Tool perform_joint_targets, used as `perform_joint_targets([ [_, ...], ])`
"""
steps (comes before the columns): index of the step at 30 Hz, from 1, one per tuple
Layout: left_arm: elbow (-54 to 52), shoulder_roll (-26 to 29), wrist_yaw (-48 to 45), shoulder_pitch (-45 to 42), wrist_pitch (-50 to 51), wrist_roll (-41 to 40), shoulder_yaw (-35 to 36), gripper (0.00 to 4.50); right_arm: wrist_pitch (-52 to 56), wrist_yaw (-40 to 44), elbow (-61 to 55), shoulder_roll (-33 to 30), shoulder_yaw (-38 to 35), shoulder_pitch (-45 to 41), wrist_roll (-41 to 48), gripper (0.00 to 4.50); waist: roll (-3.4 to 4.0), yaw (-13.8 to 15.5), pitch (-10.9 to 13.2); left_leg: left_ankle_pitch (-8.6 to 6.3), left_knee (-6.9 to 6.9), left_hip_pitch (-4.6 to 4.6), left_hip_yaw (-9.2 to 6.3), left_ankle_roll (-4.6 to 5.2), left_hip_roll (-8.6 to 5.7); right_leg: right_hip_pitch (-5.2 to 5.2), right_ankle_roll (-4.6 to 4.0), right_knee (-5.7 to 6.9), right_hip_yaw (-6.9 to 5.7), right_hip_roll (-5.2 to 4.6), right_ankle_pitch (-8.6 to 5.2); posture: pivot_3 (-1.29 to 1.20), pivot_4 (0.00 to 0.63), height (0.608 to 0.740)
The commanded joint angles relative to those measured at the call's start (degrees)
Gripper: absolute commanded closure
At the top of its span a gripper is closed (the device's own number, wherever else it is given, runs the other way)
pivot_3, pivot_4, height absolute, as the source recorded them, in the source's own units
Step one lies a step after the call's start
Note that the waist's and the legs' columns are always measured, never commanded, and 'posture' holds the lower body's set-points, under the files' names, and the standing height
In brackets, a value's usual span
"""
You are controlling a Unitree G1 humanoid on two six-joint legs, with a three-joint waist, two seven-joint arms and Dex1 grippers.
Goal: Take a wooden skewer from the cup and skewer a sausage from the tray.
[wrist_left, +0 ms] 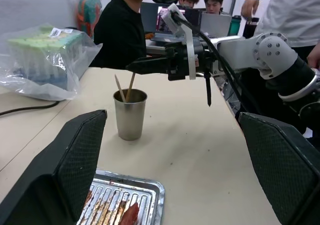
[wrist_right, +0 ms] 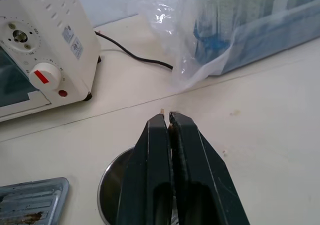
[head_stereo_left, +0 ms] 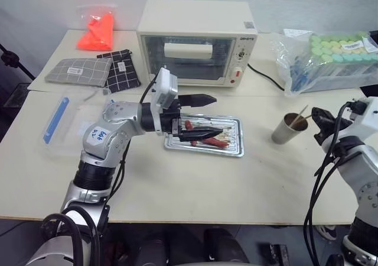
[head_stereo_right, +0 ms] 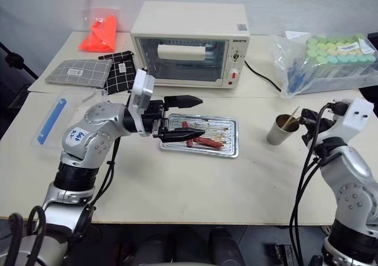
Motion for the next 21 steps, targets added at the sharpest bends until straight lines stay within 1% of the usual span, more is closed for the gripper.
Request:
perform_joint_targets([
  [1, 0.1, -0.8, -0.3, -1.4, -2.1, 0.7, 0.3, 0.00, 5.5, -2.0, -4.6, -7.7, -5.4, -4.1, 9.8, 4.48, 0.02, 0.0, 0.0, 0.00, 0.01, -0.01, -0.01, 0.00, 0.00, 0.00, 0.00, 0.00, 0.00, 0.00, 0.00, 0.00, 0.150, 0.740],
  [7, 0.1, -1.4, 0.1, -0.8, -2.5, 0.5, 1.0, 0.00, 13.3, -0.6, -4.1, -22.6, -8.4, -5.4, 25.0, 4.48, 0.01, 0.1, 0.0, -0.01, 0.01, -0.05, -0.06, 0.03, 0.00, 0.03, 0.00, -0.09, -0.05, -0.04, 0.00, 0.00, 0.150, 0.740],
  [9, 0.2, -1.6, 0.5, -0.6, -2.8, 0.6, 1.3, 0.00, 13.9, -0.7, -3.5, -26.1, -7.9, -5.7, 29.4, 4.48, 0.01, 0.1, 0.0, -0.02, 0.01, -0.07, -0.07, 0.04, 0.00, 0.04, 0.00, -0.10, -0.05, -0.04, 0.00, 0.00, 0.150, 0.740],
  [11, 0.5, -2.0, 1.0, -0.6, -3.1, 0.7, 1.4, 0.00, 13.3, -1.6, -2.8, -28.1, -6.6, -6.6, 32.9, 4.48, 0.01, 0.1, 0.0, -0.02, 0.02, -0.08, -0.09, 0.05, 0.00, 0.06, 0.01, -0.12, -0.08, -0.04, 0.00, 0.00, 0.150, 0.740],
  [14, 0.6, -2.5, 1.5, -0.8, -3.3, 0.8, 1.6, 0.00, 9.9, -4.7, -1.4, -28.6, -3.6, -9.1, 39.7, 4.48, 0.01, -0.1, 0.0, -0.01, 0.03, -0.07, -0.08, 0.05, 0.01, 0.06, 0.01, -0.11, -0.06, -0.01, 0.01, 0.00, 0.150, 0.740],
  [17, -0.1, -2.7, 2.7, -0.8, -3.2, 0.3, 2.6, 0.00, 2.0, -12.7, 0.5, -25.7, 1.5, -12.5, 54.0, 4.48, 0.01, -0.1, 0.0, -0.01, 0.04, -0.08, -0.09, 0.05, 0.03, 0.04, 0.01, -0.11, -0.06, 0.00, 0.01, 0.00, 0.150, 0.740],
  [18, -0.4, -2.7, 3.0, -0.8, -3.0, 0.1, 2.9, 0.00, 0.0, -14.7, 0.7, -24.7, 2.8, -13.1, 57.1, 4.48, 0.00, -0.1, 0.0, -0.01, 0.05, -0.08, -0.08, 0.05, 0.03, 0.03, 0.01, -0.10, -0.05, 0.00, 0.01, 0.00, 0.150, 0.740],
  [21, -2.5, -1.9, 3.9, 0.2, -2.4, -0.3, 3.7, 0.00, -3.9, -17.7, -0.9, -19.0, 7.2, -14.4, 58.8, 4.48, -0.02, -0.1, 0.0, -0.01, 0.09, -0.12, -0.13, 0.05, 0.06, 0.04, 0.01, -0.14, -0.10, 0.00, 0.01, 0.00, 0.150, 0.740],
])
